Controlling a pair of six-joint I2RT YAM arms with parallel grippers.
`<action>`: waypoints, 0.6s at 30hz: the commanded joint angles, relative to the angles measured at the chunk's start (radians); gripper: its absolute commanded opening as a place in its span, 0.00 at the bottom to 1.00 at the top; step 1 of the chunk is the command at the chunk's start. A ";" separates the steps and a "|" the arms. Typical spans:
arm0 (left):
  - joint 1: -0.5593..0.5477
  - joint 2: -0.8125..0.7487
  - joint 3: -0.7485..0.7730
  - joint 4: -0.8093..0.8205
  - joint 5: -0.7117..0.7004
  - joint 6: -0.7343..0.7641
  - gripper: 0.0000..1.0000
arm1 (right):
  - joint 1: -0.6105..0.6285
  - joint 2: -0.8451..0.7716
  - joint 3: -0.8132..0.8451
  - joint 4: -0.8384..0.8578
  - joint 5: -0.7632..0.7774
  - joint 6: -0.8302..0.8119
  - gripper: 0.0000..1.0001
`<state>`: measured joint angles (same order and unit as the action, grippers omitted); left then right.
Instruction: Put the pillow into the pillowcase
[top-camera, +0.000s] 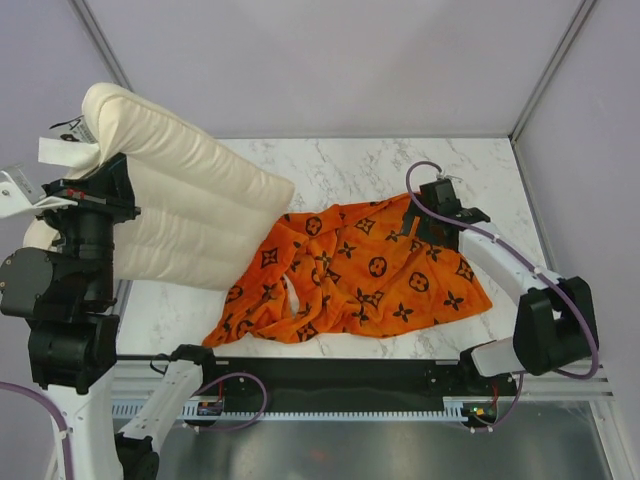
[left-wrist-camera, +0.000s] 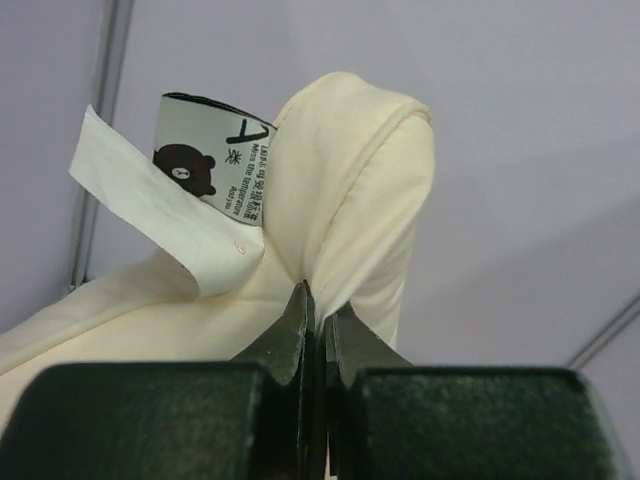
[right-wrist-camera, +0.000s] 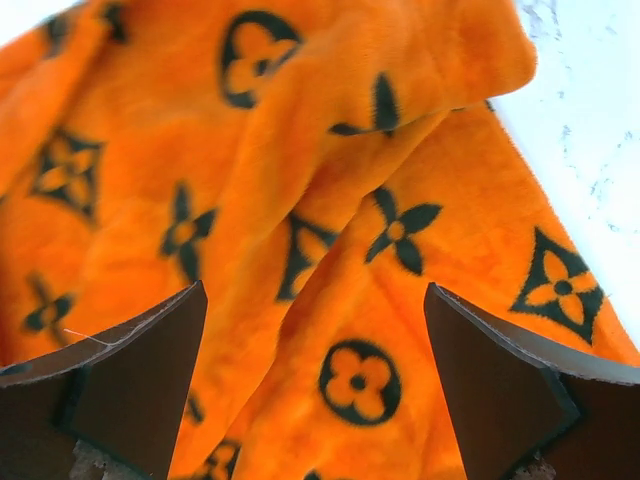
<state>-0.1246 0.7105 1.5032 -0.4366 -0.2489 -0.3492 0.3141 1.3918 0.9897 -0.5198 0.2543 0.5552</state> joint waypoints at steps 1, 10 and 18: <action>0.000 -0.022 0.005 0.157 0.137 -0.132 0.02 | -0.021 0.096 0.015 0.040 0.106 0.055 0.98; 0.000 -0.111 -0.037 0.153 0.244 -0.211 0.02 | -0.150 0.351 0.109 0.115 0.112 0.091 0.45; 0.000 -0.180 -0.060 0.084 0.128 -0.169 0.02 | -0.400 0.274 0.055 0.126 0.173 0.101 0.00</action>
<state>-0.1265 0.5602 1.4353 -0.4637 -0.0380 -0.4850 0.0090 1.7397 1.0538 -0.4137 0.3389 0.6342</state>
